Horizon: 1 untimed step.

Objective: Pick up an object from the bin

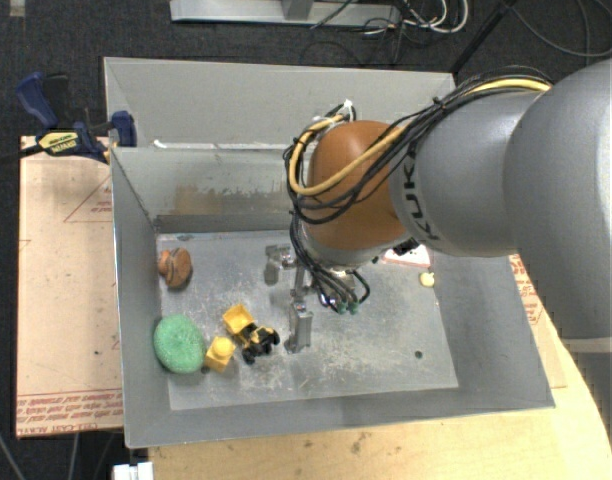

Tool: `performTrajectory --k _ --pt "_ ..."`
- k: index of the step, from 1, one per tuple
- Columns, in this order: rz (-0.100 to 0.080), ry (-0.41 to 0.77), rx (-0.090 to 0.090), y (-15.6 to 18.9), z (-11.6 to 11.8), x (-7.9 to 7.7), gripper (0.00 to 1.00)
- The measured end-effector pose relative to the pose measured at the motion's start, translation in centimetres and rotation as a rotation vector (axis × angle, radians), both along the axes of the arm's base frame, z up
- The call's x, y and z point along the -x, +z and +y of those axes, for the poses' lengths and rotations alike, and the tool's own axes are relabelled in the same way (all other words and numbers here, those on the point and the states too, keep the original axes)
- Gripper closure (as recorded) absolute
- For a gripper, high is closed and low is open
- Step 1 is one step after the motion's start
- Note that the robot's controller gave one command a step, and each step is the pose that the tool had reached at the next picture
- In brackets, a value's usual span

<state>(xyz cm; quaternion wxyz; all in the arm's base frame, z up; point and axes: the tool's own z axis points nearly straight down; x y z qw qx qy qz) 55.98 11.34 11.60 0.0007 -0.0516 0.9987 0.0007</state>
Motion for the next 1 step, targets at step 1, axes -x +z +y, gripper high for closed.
performTrajectory --k 1 --pt "0.000 0.152 0.001 -1.90 2.19 0.82 0.00"
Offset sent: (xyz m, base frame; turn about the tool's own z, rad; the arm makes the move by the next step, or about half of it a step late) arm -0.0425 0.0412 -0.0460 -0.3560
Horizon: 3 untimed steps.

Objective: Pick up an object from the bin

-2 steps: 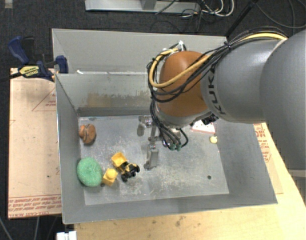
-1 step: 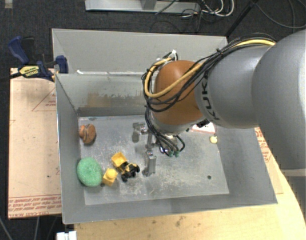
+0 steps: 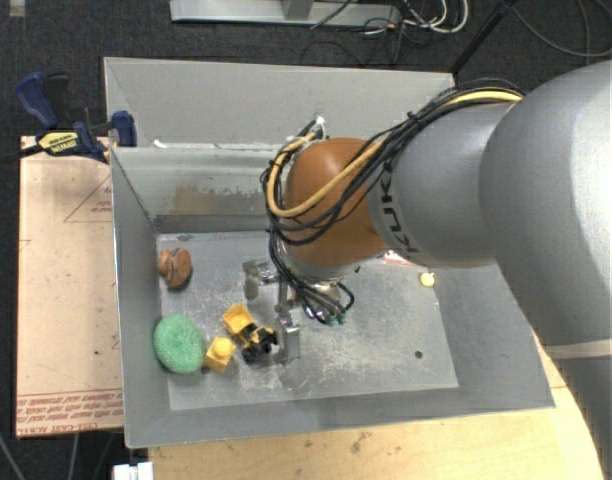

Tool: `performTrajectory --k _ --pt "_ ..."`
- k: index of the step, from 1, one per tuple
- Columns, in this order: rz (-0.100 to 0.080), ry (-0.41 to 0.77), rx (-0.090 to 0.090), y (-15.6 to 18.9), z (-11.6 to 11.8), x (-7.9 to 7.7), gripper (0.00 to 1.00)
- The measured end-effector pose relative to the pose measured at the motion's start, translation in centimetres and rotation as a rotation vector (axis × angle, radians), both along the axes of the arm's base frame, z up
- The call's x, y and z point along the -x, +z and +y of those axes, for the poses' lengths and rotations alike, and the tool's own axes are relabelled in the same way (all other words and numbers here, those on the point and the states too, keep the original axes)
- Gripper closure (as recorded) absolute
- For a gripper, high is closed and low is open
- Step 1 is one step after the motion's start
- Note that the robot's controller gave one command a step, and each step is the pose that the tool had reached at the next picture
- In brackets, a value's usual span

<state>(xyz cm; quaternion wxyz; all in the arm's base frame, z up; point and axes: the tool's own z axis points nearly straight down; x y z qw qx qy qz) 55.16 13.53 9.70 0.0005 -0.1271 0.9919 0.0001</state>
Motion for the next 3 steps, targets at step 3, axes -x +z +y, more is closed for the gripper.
performTrajectory --k 3 --pt "0.001 0.228 0.000 18.0 4.0 4.0 1.00"
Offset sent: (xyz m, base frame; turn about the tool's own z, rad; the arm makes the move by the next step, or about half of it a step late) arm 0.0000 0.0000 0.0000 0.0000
